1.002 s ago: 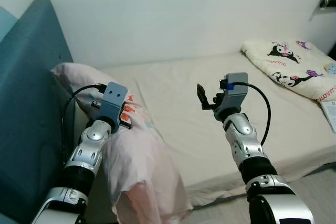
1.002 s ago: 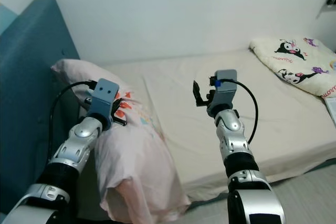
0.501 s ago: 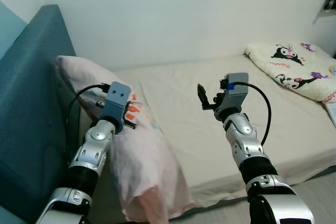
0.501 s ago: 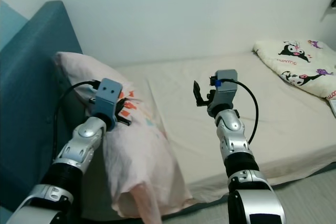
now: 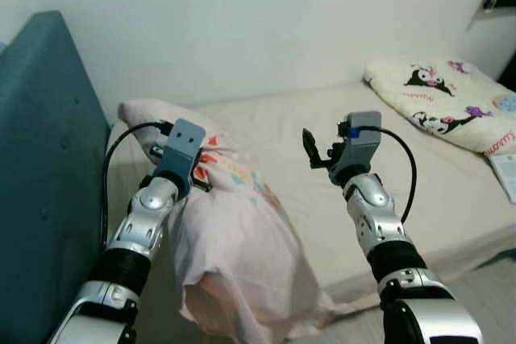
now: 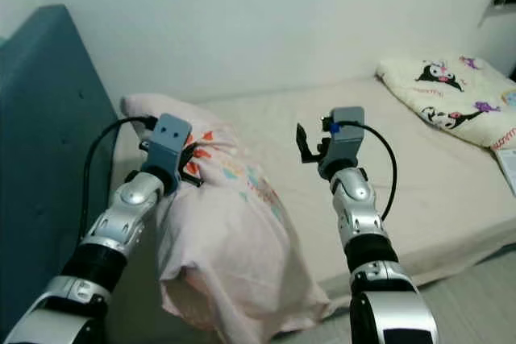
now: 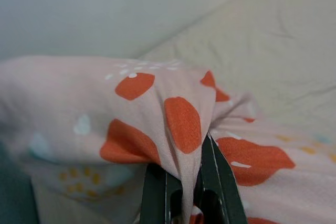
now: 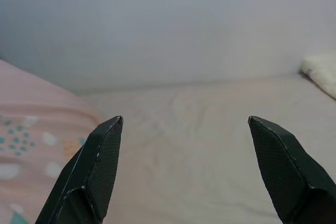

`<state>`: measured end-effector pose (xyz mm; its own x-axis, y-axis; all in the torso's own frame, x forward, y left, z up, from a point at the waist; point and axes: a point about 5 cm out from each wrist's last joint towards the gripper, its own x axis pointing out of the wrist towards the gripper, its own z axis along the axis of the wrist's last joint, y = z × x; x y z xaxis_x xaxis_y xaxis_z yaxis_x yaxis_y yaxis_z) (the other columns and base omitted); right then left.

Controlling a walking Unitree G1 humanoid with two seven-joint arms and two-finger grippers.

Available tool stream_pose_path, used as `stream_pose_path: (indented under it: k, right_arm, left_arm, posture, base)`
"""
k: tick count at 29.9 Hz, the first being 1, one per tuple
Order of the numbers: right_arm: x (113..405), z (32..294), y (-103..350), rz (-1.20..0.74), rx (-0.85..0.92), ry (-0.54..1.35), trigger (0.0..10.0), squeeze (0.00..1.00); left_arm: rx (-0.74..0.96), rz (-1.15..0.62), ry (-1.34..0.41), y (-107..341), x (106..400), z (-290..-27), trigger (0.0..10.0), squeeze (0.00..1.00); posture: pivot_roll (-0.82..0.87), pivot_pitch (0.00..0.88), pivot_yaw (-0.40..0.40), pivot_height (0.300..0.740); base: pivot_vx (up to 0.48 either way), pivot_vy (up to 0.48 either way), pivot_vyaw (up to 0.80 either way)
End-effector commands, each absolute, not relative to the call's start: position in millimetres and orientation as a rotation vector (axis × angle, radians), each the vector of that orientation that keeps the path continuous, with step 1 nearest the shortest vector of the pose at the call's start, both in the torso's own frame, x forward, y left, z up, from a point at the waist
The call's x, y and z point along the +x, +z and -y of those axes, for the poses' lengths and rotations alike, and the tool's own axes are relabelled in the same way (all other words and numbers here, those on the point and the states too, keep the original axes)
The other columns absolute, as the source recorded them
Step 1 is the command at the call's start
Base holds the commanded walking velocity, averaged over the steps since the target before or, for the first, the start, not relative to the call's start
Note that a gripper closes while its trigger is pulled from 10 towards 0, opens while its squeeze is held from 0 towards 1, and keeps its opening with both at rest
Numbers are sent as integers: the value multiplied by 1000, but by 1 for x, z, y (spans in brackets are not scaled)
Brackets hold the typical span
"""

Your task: Clean up the room

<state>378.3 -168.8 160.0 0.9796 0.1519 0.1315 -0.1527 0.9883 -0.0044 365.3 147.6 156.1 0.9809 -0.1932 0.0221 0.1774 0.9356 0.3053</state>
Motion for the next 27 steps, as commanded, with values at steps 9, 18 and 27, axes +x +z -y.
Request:
stream_pose_path:
  k: [9,18,27]
  right_arm:
    - [377,169,155,106,-32,165,10000,0]
    - [379,166,153,71,-5,166,10000,0]
    - [378,175,145,14,-1,111,10000,0]
  left_arm:
    - [305,117,-144,168,368,-150,10000,0]
    - [284,98,-149,164,368,-146,10000,0]
    - [317,13,-174,149,368,-140,10000,0]
  posture:
    - [-56,0,-2,740]
    - [-56,0,-1,740]
    - [-61,0,7,740]
  base:
    - [272,0,0]
    - [178,0,524]
    - [0,0,0]
